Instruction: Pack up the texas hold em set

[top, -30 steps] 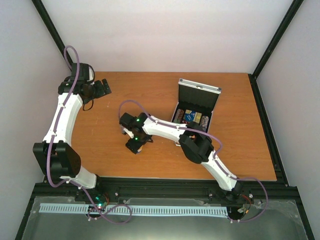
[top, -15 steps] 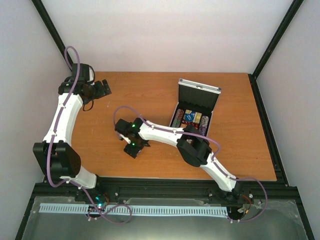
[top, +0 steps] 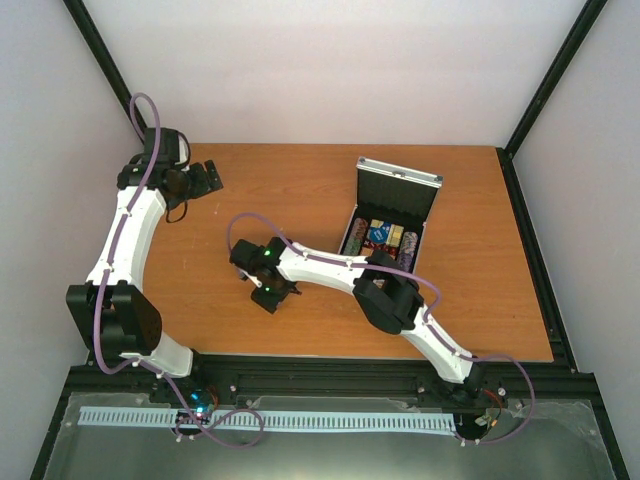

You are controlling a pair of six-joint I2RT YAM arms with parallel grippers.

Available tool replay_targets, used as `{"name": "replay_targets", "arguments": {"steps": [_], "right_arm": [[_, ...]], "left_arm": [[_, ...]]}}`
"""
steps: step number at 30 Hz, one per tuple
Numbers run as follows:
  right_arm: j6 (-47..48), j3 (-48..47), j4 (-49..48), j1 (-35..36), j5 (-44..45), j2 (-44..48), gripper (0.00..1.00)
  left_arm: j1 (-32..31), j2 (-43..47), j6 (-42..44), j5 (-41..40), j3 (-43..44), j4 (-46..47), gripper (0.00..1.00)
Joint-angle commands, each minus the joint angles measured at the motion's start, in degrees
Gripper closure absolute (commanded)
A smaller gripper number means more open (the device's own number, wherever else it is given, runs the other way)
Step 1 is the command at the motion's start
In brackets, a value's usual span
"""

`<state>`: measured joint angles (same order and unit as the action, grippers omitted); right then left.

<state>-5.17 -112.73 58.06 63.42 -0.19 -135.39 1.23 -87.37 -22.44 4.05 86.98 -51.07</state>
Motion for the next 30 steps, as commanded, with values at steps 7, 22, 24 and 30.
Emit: {"name": "replay_targets", "arguments": {"steps": [7,22,24,30], "right_arm": [[-0.01,3.96,1.19,-0.78,1.22,-2.37,0.54],[-1.61,4.27,1.44,-3.74,3.43,5.16,0.59],[-1.67,4.05,2.27,-4.27,3.79,6.61,0.59],[-1.93,4.44,4.91,-7.5,6.34,11.6,0.59]], "left_arm": [[0.44,1.2,0.72,-0.76,0.1,-0.42,0.0],[0.44,1.88,0.66,-0.74,-0.04,-0.53,0.0],[0.44,1.91,0.5,-0.55,-0.21,-0.35,0.0],[0.48,1.77,0.45,-0.11,-0.36,-0.04,0.0]]}}
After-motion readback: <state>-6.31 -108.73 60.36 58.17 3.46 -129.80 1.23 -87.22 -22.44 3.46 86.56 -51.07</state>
